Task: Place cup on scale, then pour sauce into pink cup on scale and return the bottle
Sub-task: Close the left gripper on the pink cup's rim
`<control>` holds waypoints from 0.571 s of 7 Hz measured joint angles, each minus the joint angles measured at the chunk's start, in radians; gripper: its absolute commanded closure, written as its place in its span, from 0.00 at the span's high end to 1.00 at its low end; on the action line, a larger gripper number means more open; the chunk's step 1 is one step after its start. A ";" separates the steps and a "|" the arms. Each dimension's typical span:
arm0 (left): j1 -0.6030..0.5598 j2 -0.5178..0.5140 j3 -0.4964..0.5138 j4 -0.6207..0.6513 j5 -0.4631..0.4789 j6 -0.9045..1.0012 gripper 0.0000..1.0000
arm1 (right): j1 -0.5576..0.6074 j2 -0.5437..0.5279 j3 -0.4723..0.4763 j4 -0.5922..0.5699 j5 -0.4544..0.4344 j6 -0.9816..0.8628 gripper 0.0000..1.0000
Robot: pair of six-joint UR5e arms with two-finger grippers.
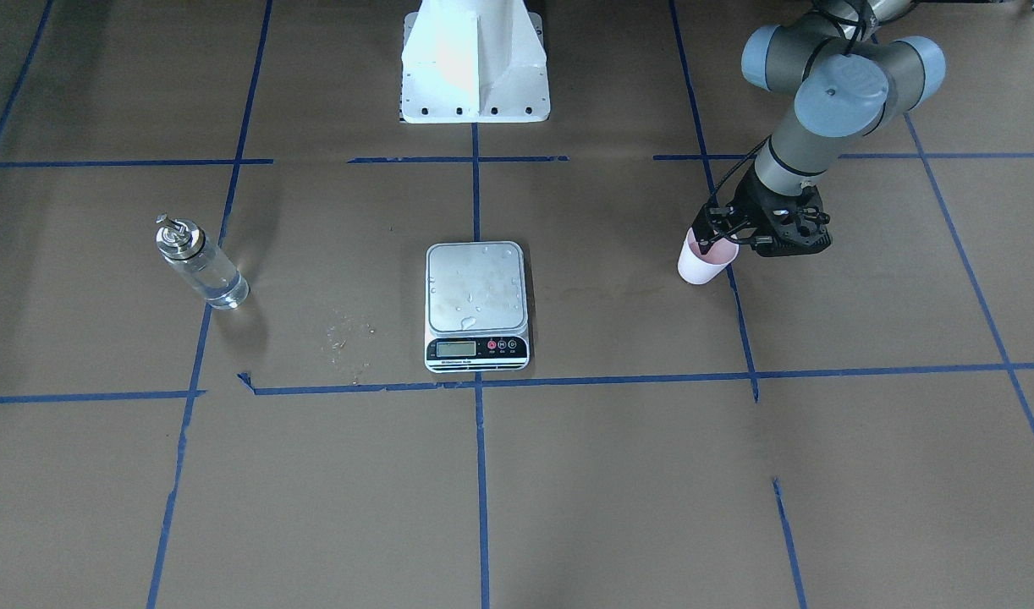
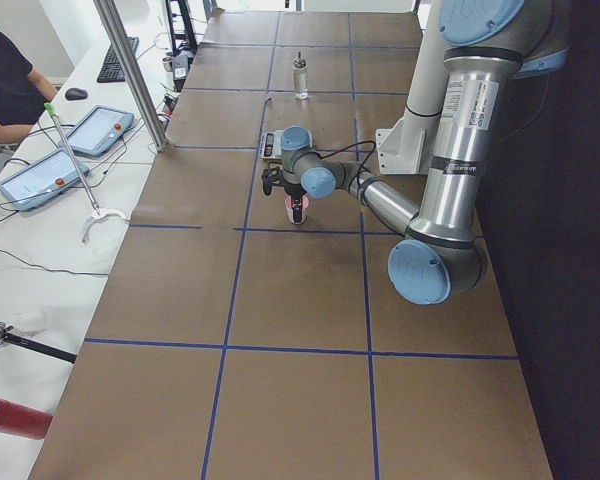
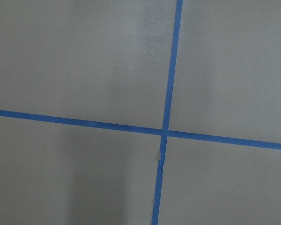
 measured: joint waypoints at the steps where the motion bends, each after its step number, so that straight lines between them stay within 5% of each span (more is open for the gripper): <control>1: 0.001 0.001 0.000 0.000 0.000 0.000 0.00 | 0.000 0.000 0.001 0.000 0.000 0.000 1.00; 4: -0.002 0.004 -0.007 0.001 0.002 -0.006 0.00 | 0.000 0.001 0.005 0.000 0.001 0.001 1.00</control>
